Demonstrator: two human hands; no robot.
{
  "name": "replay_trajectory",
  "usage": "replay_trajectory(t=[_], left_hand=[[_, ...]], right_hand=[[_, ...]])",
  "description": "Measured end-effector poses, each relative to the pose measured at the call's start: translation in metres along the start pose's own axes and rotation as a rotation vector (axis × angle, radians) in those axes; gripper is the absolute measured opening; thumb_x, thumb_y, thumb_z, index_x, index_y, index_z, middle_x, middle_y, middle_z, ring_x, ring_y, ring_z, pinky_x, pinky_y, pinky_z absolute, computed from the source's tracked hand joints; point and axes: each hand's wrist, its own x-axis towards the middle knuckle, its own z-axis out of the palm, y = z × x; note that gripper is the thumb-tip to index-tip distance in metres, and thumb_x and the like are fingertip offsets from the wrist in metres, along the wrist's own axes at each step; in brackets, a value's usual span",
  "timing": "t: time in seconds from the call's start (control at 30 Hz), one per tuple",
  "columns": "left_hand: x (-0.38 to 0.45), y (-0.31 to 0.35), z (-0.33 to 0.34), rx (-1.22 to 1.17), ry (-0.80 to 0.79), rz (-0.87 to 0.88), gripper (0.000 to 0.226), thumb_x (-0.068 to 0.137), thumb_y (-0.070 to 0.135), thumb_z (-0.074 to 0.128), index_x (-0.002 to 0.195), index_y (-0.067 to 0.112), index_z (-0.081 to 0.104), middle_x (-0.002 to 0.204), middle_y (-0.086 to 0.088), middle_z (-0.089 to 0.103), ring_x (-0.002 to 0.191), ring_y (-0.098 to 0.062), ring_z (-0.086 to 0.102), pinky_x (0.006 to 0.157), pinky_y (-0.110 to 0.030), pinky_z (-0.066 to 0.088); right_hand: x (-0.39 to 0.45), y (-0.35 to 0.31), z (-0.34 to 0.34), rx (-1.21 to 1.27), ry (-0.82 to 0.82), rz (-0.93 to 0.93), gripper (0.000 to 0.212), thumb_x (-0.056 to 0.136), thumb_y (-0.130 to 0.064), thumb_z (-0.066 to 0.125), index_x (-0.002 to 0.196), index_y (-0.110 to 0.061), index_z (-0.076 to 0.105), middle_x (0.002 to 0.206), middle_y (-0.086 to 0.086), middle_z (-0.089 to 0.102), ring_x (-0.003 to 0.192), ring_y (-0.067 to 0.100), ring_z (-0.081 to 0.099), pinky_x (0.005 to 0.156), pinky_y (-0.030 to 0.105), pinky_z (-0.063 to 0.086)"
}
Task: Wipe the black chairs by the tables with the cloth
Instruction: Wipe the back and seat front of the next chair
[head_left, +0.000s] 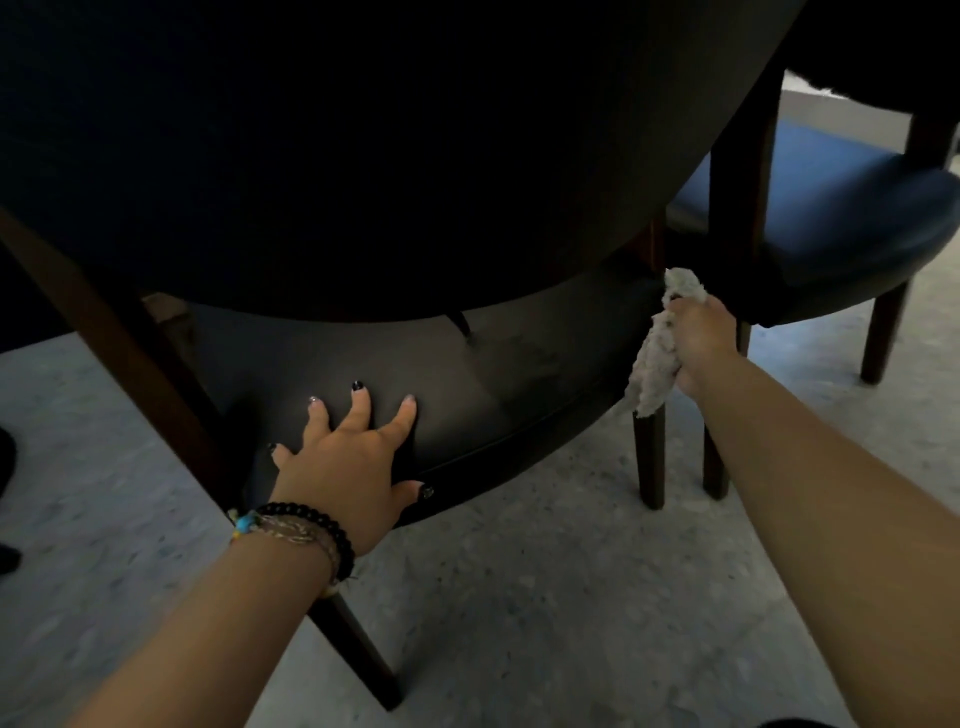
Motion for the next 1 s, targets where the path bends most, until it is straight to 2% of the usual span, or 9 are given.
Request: replay_trajectory(t=[0.17,0.27,0.4,0.5,0.6,0.7,0.8,0.93,1.0], left_hand=[[0.003,0.003,-0.004,0.001,-0.025,-0.008,0.081,0.091,0.056,0.051,0.149,0.045,-0.004,0.161,0.0,-0.005,0.145,-0.042,-0.003,0.109,-0.067,0.022],[0.005,0.003,-0.006,0.001,-0.023,-0.006,0.081,0.09,0.055,0.053,0.149,0.046,-0.001,0.161,-0.001,-0.003,0.145,-0.044,0.001,0.108,-0.067,0.025],[0.002,0.001,-0.004,0.0,-0.009,0.003,0.079,0.09,0.057,0.049,0.149,0.046,-0.003,0.161,0.001,-0.005,0.145,-0.042,-0.001,0.109,-0.066,0.024],[-0.004,0.0,0.002,0.03,0.029,0.026,0.079,0.091,0.059,0.044,0.149,0.045,-0.008,0.161,0.001,-0.007,0.145,-0.041,-0.004,0.111,-0.065,0.022],[-0.004,-0.002,0.004,0.048,0.043,0.034,0.079,0.092,0.06,0.042,0.149,0.044,-0.01,0.161,0.0,-0.008,0.145,-0.041,-0.003,0.111,-0.064,0.022],[0.0,-0.001,0.003,0.032,0.024,0.024,0.079,0.091,0.058,0.046,0.149,0.044,-0.007,0.161,-0.001,-0.005,0.144,-0.043,-0.001,0.109,-0.067,0.023],[0.003,0.002,-0.002,-0.005,0.008,0.004,0.081,0.09,0.055,0.052,0.149,0.045,-0.001,0.161,-0.002,-0.002,0.144,-0.045,0.001,0.108,-0.069,0.022],[0.001,0.001,-0.005,-0.024,-0.002,0.008,0.082,0.089,0.056,0.055,0.149,0.046,0.001,0.161,-0.002,0.0,0.144,-0.043,0.002,0.108,-0.069,0.022],[-0.002,-0.003,-0.005,-0.067,-0.005,0.019,0.08,0.09,0.053,0.054,0.15,0.044,0.002,0.162,0.0,-0.001,0.146,-0.04,0.0,0.111,-0.065,0.021]], right_hand=[[-0.05,0.035,0.015,0.151,-0.007,0.208,0.039,0.1,-0.017,0.045,0.136,-0.003,0.05,0.132,0.019,0.057,0.118,0.037,0.057,0.087,0.036,0.047],[-0.079,0.059,0.031,0.171,0.037,0.264,0.031,0.098,-0.02,0.046,0.125,-0.012,0.058,0.117,0.012,0.063,0.104,0.029,0.062,0.095,0.042,0.051],[-0.05,0.028,0.014,0.207,0.127,0.196,0.013,0.1,-0.026,0.047,0.099,-0.018,0.057,0.084,0.002,0.057,0.076,0.016,0.055,0.065,0.029,0.046],[-0.028,0.005,0.006,-0.001,0.157,-0.026,0.026,0.1,-0.029,0.044,0.121,-0.019,0.057,0.101,0.001,0.059,0.09,0.016,0.057,0.069,0.028,0.041],[-0.028,0.006,0.012,-0.083,0.125,-0.062,0.032,0.1,-0.025,0.041,0.13,-0.022,0.052,0.1,-0.002,0.055,0.087,0.012,0.054,0.072,0.031,0.044],[-0.062,0.024,0.023,0.008,0.155,-0.024,0.03,0.102,-0.023,0.039,0.126,-0.017,0.055,0.095,0.002,0.056,0.086,0.017,0.056,0.08,0.035,0.049],[-0.129,0.047,0.041,0.147,0.085,-0.012,0.023,0.102,-0.032,0.042,0.115,-0.027,0.06,0.096,-0.001,0.067,0.082,0.014,0.065,0.072,0.03,0.051],[-0.201,0.067,0.069,0.223,-0.002,-0.093,0.047,0.099,-0.022,0.044,0.145,-0.03,0.043,0.141,-0.008,0.053,0.126,0.008,0.051,0.105,0.029,0.042],[-0.205,0.073,0.067,0.275,0.022,-0.07,0.046,0.098,-0.019,0.047,0.143,-0.031,0.046,0.137,-0.01,0.056,0.12,0.002,0.055,0.102,0.027,0.046]])
